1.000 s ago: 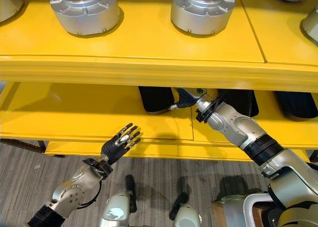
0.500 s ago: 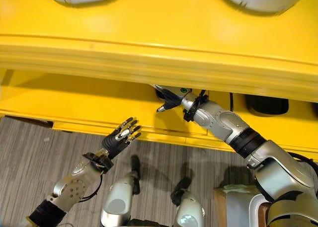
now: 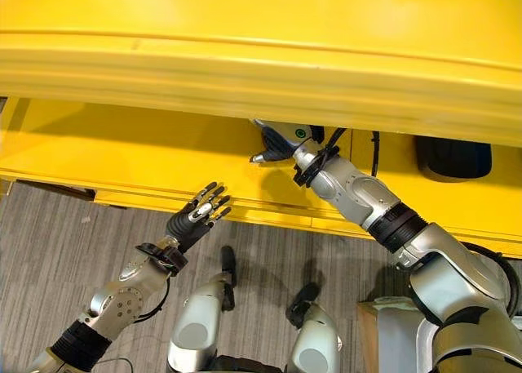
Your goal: Move parts from the plastic box to the shelf.
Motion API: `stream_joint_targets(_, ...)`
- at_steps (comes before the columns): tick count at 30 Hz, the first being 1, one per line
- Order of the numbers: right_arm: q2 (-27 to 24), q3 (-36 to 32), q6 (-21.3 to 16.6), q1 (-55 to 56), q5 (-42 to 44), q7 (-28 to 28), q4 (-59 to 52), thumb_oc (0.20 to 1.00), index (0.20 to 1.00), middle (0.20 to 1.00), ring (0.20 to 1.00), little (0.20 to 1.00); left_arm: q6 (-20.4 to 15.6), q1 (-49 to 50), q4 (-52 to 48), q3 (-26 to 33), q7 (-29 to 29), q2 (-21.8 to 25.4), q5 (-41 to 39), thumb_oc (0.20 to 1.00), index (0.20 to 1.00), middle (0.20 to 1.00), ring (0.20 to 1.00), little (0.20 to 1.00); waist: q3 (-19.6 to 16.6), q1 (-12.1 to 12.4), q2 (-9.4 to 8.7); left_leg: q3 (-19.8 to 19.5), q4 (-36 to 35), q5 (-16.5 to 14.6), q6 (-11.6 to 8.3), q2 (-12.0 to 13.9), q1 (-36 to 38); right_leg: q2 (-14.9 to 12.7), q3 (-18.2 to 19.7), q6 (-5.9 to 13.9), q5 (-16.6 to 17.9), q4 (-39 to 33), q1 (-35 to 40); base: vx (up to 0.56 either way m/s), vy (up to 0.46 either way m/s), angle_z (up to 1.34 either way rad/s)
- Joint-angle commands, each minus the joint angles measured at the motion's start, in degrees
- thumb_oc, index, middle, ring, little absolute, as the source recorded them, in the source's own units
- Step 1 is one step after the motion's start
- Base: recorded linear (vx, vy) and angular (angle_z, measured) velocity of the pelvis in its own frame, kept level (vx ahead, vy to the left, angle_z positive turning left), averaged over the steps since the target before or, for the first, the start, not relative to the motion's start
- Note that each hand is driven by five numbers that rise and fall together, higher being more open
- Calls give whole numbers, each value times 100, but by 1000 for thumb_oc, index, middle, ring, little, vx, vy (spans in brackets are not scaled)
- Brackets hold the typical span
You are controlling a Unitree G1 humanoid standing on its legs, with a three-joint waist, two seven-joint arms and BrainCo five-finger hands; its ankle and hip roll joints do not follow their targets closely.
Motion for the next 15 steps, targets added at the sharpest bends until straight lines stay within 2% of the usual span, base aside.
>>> stream_joint_targets(1,51,-240,-115,-224,-333,-416,-186,1000,1000,1000,1000,1000,-314,18,-507,-81,13,-179,55,1000,1000,1000,1000,1000,-203,54,69,-53,100,-246,-287,158,150,84,68,94,-254,515,-128,5,-6,-4)
stream_joint_targets(8,149,-336,4,56,-399,-527,-204,1000,1000,1000,1000,1000,-300,-6,-453,-111,22,-238,130,1000,1000,1000,1000,1000,-209,-26,100,13,111,-278,-273,153,180,80,83,79,-277,565,-155,-17,-12,0)
stream_joint_targets(11,88,-379,-57,204,-328,-403,-335,1000,1000,1000,1000,1000,-469,-23,-472,-92,-101,-227,-212,1000,1000,1000,1000,1000,-174,-46,114,58,162,-279,-278,168,133,79,-13,11,-437,883,-279,-136,-129,-2)
stream_joint_targets(13,39,-380,-76,297,-48,-228,-453,1000,1000,1000,1000,1000,-715,66,-479,-57,47,-250,-598,1000,1000,1000,1000,1000,-174,-30,116,-12,134,-179,-364,237,109,138,-57,-83,-563,1016,-265,-71,-188,1)
stream_joint_targets(15,56,-404,-108,429,462,149,-630,1000,1000,1000,1000,1000,-941,207,-493,88,-42,-308,-1035,1000,1000,1000,1000,1000,-186,-13,116,-34,-23,-16,-469,323,154,191,-101,-117,-623,997,-187,-21,-151,11)
